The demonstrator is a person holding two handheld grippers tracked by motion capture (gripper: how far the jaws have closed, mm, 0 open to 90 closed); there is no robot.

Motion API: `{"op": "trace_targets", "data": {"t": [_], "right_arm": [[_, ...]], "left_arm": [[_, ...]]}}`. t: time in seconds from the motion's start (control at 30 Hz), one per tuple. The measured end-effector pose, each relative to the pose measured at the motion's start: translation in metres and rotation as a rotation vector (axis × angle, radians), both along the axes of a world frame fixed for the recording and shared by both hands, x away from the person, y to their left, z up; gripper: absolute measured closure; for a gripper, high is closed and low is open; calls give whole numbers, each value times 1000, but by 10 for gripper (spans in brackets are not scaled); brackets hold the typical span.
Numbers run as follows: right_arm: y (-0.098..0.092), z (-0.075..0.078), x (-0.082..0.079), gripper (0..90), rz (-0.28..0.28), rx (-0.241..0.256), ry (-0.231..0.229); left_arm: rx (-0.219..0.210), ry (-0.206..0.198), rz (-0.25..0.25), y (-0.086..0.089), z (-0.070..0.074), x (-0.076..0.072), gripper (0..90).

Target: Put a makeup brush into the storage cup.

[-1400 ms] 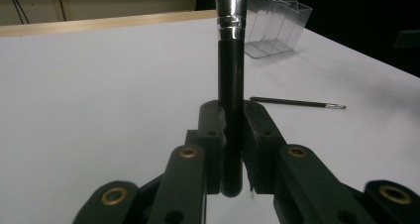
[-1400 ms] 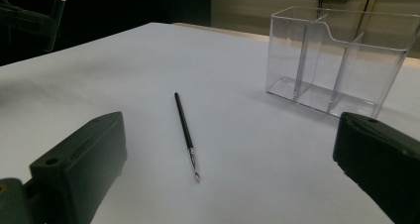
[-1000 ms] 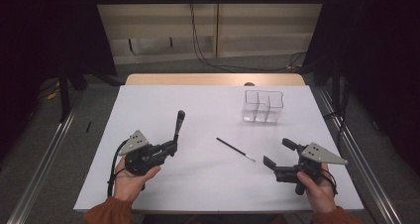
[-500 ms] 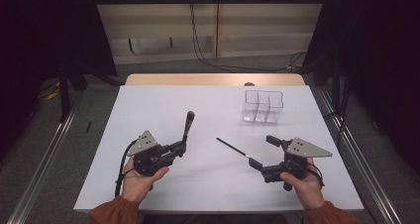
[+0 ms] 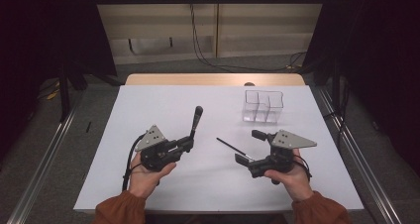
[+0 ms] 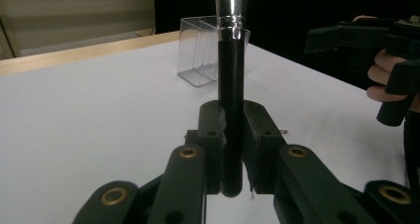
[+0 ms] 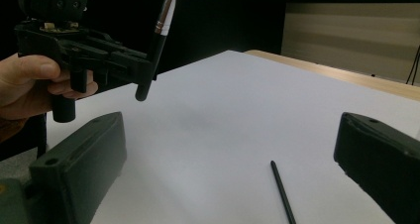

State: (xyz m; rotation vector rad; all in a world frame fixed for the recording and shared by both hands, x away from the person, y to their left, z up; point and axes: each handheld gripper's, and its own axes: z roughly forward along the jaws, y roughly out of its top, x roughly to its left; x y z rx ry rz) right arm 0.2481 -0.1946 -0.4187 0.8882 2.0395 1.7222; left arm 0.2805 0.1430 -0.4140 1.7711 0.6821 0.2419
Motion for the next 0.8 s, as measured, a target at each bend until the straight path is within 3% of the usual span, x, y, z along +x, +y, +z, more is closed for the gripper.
{"op": "trace_targets", "data": {"t": [0.2,0.53,0.8], "right_arm": [[15,0,7,20,36,1,7],[29,1,11,7,62,-17,9],[43,9,21,90,71,-20,-16]], "left_arm": [[24,8,-53,-12,-10,-2,796],[29,12,-49,-21,-15,-4,796],[34,7,-84,-38,-13,-2,796]]}}
